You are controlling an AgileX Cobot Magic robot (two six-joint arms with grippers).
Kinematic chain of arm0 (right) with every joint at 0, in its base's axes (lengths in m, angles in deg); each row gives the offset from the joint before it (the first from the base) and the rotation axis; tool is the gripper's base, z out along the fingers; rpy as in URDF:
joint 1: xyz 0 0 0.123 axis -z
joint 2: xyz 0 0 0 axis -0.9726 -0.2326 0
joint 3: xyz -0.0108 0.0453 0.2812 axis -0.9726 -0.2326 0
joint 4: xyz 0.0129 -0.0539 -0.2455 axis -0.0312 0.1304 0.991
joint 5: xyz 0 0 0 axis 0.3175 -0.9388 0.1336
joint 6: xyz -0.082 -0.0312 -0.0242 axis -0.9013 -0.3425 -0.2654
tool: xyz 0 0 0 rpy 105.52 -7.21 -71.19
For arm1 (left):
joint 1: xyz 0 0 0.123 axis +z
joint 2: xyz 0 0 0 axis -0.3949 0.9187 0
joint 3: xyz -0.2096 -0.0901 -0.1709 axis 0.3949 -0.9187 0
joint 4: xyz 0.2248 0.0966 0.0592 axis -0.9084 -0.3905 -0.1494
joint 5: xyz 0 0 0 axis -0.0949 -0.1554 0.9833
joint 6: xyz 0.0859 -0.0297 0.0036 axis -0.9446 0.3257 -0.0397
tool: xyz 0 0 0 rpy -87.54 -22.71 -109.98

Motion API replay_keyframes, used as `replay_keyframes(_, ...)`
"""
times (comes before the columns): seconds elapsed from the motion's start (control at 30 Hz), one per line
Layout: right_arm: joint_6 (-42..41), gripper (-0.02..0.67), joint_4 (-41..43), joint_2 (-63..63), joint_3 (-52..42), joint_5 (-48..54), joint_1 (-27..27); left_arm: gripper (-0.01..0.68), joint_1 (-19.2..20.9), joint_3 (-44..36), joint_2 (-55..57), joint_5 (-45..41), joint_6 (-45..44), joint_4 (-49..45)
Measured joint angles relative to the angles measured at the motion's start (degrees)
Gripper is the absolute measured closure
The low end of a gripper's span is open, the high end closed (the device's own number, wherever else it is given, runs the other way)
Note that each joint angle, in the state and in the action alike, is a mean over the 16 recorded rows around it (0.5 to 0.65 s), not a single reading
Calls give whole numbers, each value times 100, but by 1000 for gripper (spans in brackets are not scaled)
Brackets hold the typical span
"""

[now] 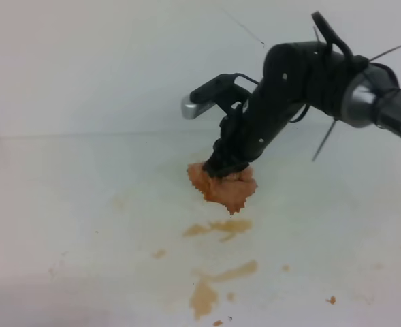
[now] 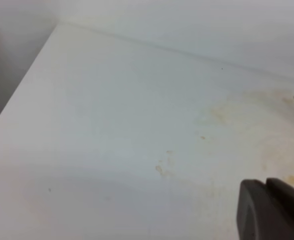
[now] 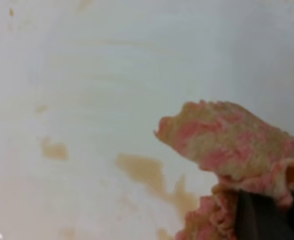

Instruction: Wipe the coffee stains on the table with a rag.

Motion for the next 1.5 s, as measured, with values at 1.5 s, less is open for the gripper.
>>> replay_keyframes(1.5, -420, 627, -1101, 498, -1974, -369, -1057, 673, 0, -85, -9, 34, -2, -1)
